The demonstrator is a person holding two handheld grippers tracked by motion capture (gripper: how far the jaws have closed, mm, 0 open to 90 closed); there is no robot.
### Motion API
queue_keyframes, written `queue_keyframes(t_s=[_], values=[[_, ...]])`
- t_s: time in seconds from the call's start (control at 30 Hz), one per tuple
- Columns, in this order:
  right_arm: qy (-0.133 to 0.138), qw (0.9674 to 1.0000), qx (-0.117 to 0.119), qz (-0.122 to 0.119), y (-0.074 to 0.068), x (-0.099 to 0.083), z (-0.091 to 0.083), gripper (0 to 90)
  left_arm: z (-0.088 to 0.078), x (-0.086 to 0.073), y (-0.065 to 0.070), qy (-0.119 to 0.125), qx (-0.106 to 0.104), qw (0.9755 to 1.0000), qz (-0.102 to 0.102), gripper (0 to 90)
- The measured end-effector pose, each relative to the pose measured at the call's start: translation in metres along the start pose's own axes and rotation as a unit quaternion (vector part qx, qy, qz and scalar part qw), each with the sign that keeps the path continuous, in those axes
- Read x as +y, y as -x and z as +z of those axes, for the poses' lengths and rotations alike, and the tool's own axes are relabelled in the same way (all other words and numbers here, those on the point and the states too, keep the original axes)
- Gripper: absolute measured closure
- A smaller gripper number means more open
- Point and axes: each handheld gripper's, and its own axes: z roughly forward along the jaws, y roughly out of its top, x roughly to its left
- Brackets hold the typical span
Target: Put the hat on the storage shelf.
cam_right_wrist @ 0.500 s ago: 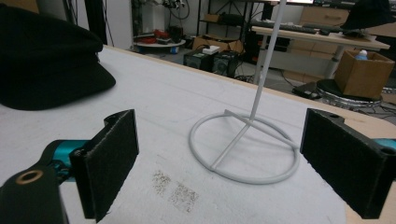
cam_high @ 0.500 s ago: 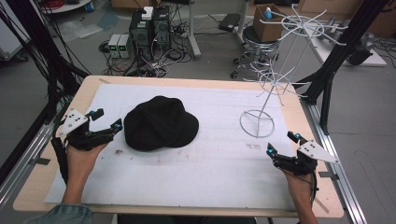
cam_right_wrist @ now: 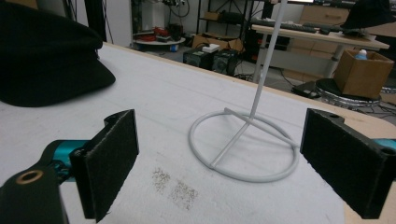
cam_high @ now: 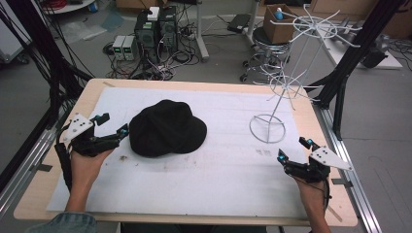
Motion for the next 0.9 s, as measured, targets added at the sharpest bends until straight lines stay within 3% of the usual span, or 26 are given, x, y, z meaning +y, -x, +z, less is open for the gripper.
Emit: queue_keyframes(t_s=[0.57, 0.9], values=[[-0.008, 1.0000, 0.004, 0.001, -0.002, 0.000, 0.002, 10.7, 0.003, 0.000, 0.002, 0.002, -0.002, 1.0000, 0.002, 19.9], [-0.007, 1.0000, -0.004, -0.005, -0.002, 0.000, -0.001, 10.7, 0.016, 0.002, 0.009, 0.005, -0.018, 0.9998, 0.006, 19.9]])
